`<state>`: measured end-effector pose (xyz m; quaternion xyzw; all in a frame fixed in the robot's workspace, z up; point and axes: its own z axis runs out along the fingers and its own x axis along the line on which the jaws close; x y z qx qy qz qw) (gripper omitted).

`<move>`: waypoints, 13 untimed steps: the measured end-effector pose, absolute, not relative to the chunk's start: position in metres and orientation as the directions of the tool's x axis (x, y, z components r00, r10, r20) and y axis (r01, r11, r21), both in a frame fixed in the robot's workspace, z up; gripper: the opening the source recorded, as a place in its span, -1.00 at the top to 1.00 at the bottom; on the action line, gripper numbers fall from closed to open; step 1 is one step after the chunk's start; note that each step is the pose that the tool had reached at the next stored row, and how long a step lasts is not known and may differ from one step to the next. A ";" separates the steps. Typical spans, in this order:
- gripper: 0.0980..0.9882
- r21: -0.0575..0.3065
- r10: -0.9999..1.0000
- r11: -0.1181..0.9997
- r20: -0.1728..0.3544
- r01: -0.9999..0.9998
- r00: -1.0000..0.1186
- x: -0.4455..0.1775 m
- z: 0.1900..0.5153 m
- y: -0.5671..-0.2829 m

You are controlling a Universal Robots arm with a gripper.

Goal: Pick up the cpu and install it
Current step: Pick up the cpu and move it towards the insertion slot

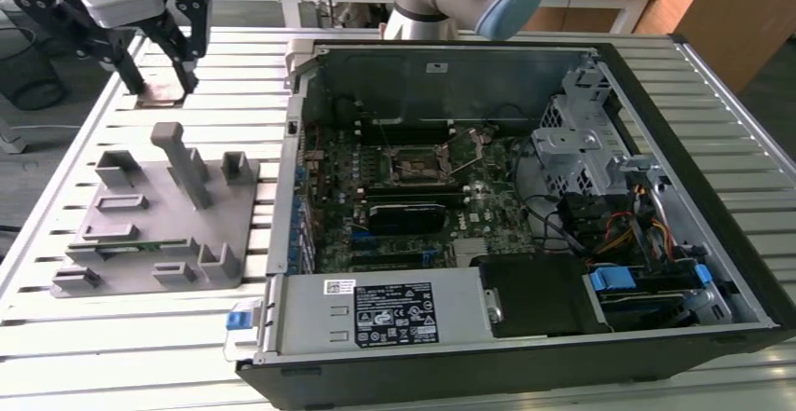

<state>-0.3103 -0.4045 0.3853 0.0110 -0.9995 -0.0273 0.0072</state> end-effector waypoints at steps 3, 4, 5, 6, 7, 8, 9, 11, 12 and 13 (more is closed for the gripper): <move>0.03 0.055 -0.022 0.998 0.014 -0.022 -1.000 -0.304 0.385 -0.404; 0.03 0.055 -0.022 0.998 0.014 -0.022 -1.000 -0.301 0.385 -0.404; 0.03 0.055 -0.022 0.998 0.014 -0.022 -1.000 -0.299 0.385 -0.404; 0.03 0.055 -0.022 0.998 0.014 -0.022 -1.000 -0.297 0.385 -0.404; 0.03 0.055 -0.022 0.998 0.014 -0.022 -1.000 -0.295 0.385 -0.404; 0.03 0.055 -0.022 0.998 0.014 -0.021 -1.000 -0.293 0.385 -0.404; 0.03 0.055 -0.022 0.998 0.014 -0.021 -1.000 -0.290 0.385 -0.404; 0.03 0.055 -0.022 0.998 0.014 -0.022 -1.000 -0.286 0.385 -0.404; 0.03 0.055 -0.022 0.998 0.014 -0.022 -1.000 -0.284 0.385 -0.404; 0.03 0.055 -0.022 0.998 0.014 -0.022 -1.000 -0.282 0.385 -0.404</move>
